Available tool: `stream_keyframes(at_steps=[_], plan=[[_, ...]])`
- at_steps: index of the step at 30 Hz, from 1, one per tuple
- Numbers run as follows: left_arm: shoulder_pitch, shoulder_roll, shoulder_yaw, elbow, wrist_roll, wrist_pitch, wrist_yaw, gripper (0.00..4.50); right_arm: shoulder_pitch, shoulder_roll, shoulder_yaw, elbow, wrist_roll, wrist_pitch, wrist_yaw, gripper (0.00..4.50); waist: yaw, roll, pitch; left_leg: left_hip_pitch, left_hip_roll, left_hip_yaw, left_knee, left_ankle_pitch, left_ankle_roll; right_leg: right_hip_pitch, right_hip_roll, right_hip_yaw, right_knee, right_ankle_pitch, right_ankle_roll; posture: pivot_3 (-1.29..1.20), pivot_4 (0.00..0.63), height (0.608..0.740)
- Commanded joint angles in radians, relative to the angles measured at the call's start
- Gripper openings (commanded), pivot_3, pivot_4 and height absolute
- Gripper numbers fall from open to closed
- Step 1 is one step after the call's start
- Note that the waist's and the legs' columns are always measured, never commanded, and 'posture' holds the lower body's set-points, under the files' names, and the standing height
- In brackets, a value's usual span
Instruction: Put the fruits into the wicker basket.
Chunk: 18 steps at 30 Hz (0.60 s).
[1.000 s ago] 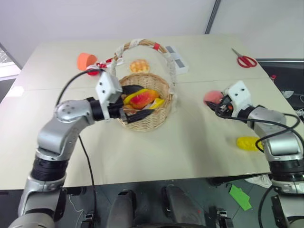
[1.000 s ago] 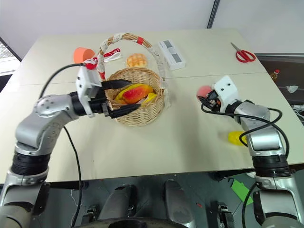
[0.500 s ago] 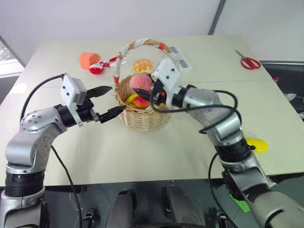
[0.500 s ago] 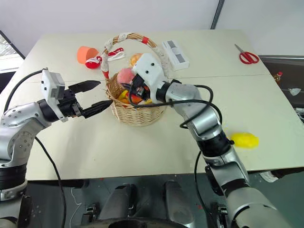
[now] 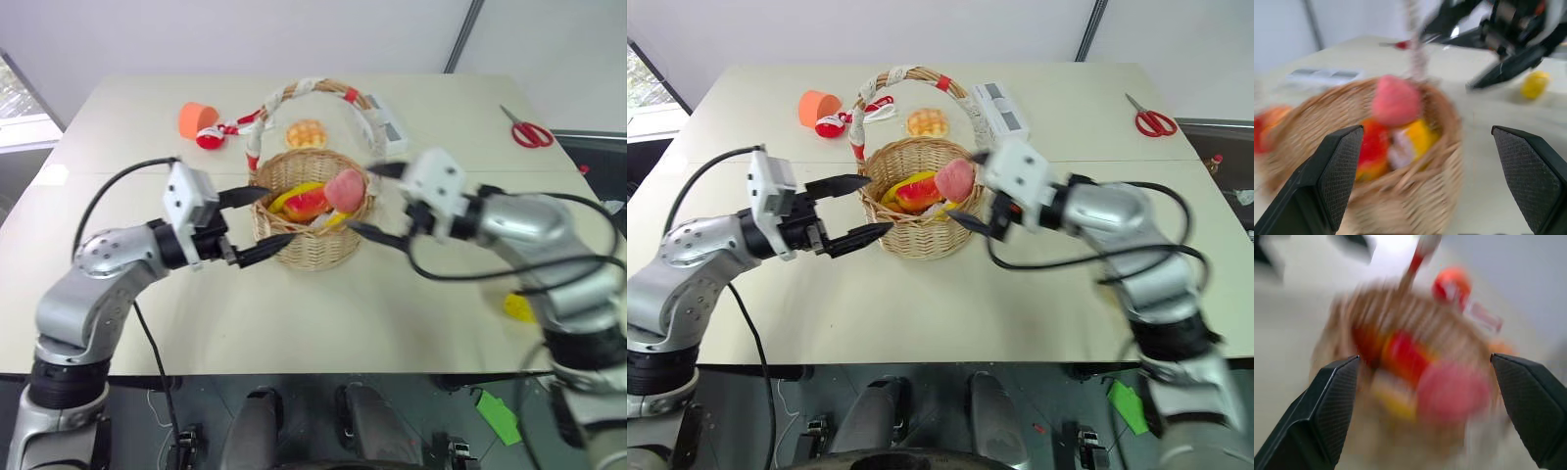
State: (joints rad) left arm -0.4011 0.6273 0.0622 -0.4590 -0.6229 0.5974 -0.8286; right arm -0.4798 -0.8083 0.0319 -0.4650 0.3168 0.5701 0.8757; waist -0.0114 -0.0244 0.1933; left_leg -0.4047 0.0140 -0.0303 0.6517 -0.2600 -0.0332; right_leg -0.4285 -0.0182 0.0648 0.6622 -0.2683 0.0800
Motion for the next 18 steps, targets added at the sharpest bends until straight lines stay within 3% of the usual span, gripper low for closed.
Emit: stream_keyframes(at_steps=[1,5,10,13,18], plan=[[-0.087,-0.055,-0.131,-0.034,0.007,-0.016,-0.034,4.50,0.184,-0.167,-0.185,-0.118,0.029,0.041,0.105,4.44,0.001,0.000,0.000,0.000,0.000,0.000,0.000,0.000,0.000,0.000,0.001,0.000,0.000,0.000,0.000,0.00,0.150,0.740],[-0.143,-0.120,-0.215,0.026,0.038,-0.050,-0.068,4.50,0.510,-0.329,-0.365,-0.106,-0.096,0.002,0.182,4.44,-0.012,0.001,0.000,0.003,0.000,0.002,0.001,0.000,0.001,0.002,0.005,0.002,0.000,0.000,0.000,0.00,0.150,0.740],[-0.149,-0.129,-0.252,0.080,0.068,-0.091,-0.121,4.50,0.721,-0.387,-0.446,-0.005,-0.255,-0.102,0.179,4.44,-0.030,0.001,0.000,0.015,0.001,0.004,-0.002,0.000,0.001,0.010,0.008,0.007,0.002,-0.001,0.000,0.00,0.150,0.740],[-0.146,-0.133,-0.253,0.088,0.075,-0.103,-0.130,4.50,0.757,-0.394,-0.423,0.085,-0.325,-0.185,0.151,4.44,-0.033,0.001,0.000,0.015,0.001,0.004,-0.002,0.000,0.001,0.011,0.009,0.007,0.002,-0.001,0.000,0.00,0.150,0.740],[-0.126,-0.136,-0.248,0.078,0.083,-0.104,-0.128,4.50,0.670,-0.361,-0.318,0.238,-0.392,-0.291,0.068,4.44,-0.032,0.001,0.000,0.015,0.001,0.005,-0.001,0.000,0.001,0.011,0.008,0.007,0.001,-0.001,0.000,0.00,0.150,0.740]])
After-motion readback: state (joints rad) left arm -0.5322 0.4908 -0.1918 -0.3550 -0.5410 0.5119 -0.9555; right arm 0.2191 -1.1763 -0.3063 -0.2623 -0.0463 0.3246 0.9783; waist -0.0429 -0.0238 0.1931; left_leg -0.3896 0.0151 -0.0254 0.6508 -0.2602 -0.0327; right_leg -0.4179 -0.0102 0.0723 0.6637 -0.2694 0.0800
